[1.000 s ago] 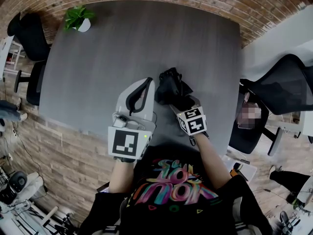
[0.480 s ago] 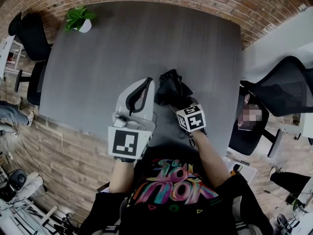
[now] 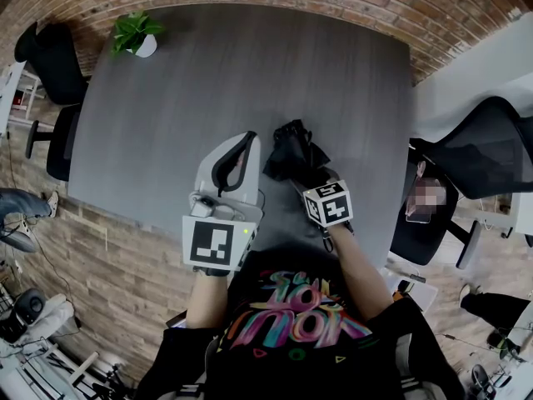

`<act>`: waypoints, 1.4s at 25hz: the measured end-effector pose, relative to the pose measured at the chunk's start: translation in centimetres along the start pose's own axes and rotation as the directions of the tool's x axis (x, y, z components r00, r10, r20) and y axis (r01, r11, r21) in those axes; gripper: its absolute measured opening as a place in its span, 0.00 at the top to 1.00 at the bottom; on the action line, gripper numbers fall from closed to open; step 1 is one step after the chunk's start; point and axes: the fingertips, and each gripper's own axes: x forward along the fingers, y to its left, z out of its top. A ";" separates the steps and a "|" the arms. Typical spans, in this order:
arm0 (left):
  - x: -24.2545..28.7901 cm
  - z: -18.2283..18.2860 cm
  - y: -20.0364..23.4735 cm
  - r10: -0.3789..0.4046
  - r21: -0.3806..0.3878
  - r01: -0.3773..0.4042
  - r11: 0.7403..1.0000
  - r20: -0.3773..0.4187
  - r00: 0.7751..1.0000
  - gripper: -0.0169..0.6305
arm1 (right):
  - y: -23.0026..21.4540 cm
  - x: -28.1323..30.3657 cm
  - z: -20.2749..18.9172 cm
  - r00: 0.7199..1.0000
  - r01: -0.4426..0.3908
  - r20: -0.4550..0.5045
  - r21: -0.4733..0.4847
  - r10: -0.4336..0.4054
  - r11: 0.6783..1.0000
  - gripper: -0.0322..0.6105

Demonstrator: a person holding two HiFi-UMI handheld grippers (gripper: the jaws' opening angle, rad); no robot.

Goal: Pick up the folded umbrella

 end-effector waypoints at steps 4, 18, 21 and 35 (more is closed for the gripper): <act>-0.2 0.3 0.1 0.000 0.006 0.000 1.000 0.005 1.000 0.97 | 0.0 -0.5 0.2 1.000 -0.004 0.015 0.011 0.004 1.000 0.59; -0.8 1.0 0.1 0.002 0.017 -0.002 1.000 0.023 1.000 0.97 | 0.4 -4.5 4.2 0.985 -0.011 0.173 0.021 0.007 1.000 0.59; -1.0 1.4 -0.1 -0.002 0.024 0.001 1.000 0.034 0.999 0.97 | 0.6 -5.7 5.3 0.977 -0.008 0.213 0.009 0.006 1.000 0.59; -0.7 2.8 -2.0 -0.054 0.042 0.051 0.998 0.068 0.996 0.97 | 1.2 -14.2 12.4 0.887 0.023 0.461 -0.026 -0.008 0.999 0.59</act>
